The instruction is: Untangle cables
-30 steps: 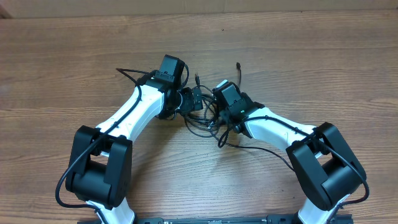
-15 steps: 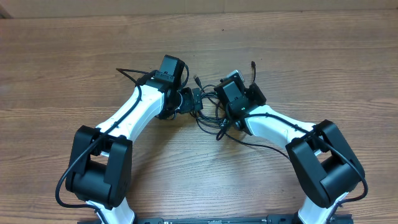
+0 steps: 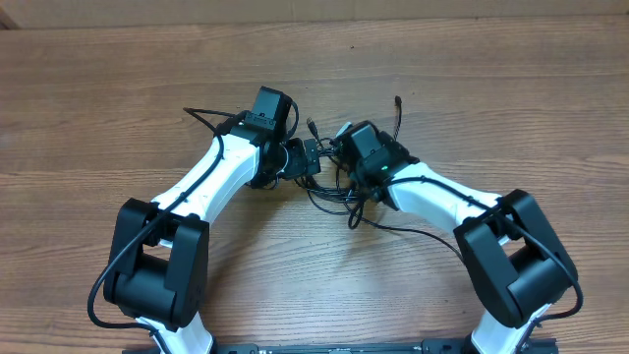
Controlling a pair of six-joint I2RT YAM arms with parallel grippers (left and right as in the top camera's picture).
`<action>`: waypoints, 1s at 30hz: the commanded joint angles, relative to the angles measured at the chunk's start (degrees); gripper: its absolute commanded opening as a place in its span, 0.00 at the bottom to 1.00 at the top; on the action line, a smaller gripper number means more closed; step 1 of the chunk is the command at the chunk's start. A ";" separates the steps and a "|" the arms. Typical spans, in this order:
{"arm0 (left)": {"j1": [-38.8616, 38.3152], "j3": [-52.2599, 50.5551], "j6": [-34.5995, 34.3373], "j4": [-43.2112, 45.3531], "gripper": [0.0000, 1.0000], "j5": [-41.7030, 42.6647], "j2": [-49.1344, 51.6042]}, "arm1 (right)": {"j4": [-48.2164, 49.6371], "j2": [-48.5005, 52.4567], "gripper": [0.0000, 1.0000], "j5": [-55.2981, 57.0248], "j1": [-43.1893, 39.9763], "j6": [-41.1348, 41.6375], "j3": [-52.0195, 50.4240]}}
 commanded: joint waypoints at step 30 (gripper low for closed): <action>0.00 0.33 -0.35 0.87 1.00 -0.35 -0.04 | -3.96 0.61 0.58 -18.18 -6.97 -12.24 5.07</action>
